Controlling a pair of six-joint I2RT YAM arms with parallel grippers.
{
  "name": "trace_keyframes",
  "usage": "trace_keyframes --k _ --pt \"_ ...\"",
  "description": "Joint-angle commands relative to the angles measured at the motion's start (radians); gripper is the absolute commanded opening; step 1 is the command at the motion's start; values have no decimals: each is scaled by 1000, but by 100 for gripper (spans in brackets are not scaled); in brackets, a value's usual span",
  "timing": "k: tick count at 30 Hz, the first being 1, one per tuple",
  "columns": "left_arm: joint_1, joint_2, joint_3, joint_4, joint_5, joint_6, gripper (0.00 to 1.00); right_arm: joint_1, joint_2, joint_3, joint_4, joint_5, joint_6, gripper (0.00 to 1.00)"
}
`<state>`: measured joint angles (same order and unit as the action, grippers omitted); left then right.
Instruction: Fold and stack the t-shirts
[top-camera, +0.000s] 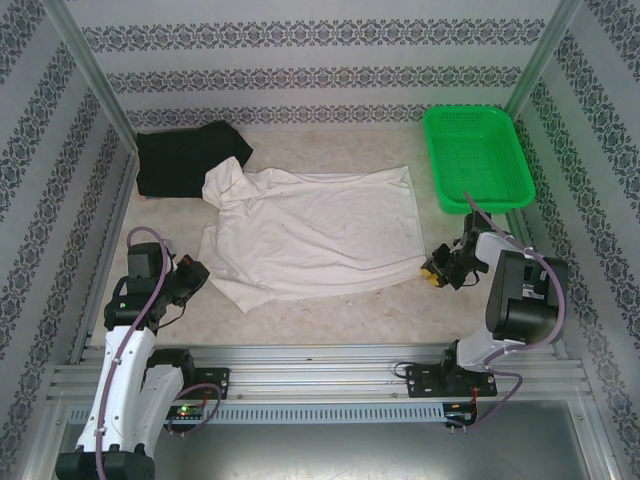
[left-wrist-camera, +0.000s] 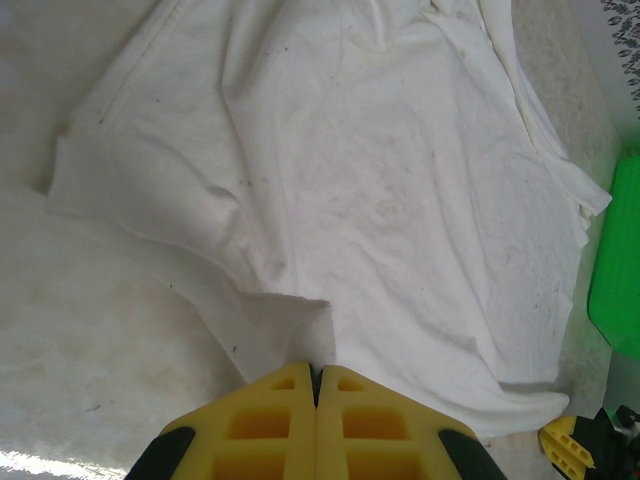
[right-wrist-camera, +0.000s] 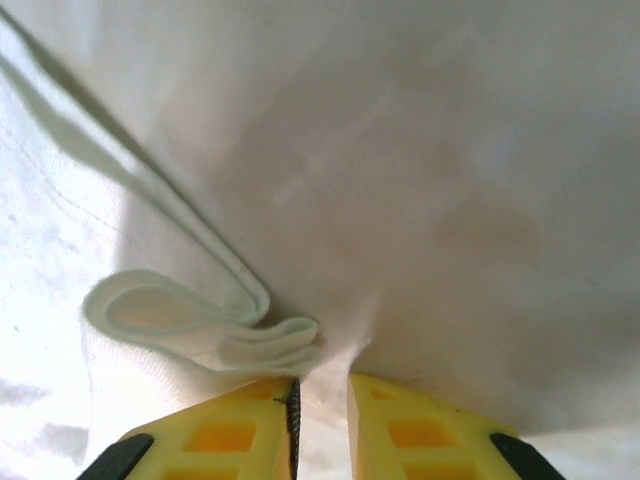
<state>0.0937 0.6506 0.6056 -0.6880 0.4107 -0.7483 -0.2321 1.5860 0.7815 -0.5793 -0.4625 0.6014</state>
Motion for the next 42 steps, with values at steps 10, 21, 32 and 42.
trace_keyframes --k 10,21,32,42 --pt "11 -5 -4 -14 -6 2 0 2 81 85 68 -51 22 28" --pt "11 13 -9 5 -6 3 0 31 124 129 98 -66 41 32" --pt "11 17 -7 4 -12 4 0 73 205 214 92 -60 60 34" --pt "11 18 -18 19 -16 -3 0 89 303 348 22 -36 62 28"
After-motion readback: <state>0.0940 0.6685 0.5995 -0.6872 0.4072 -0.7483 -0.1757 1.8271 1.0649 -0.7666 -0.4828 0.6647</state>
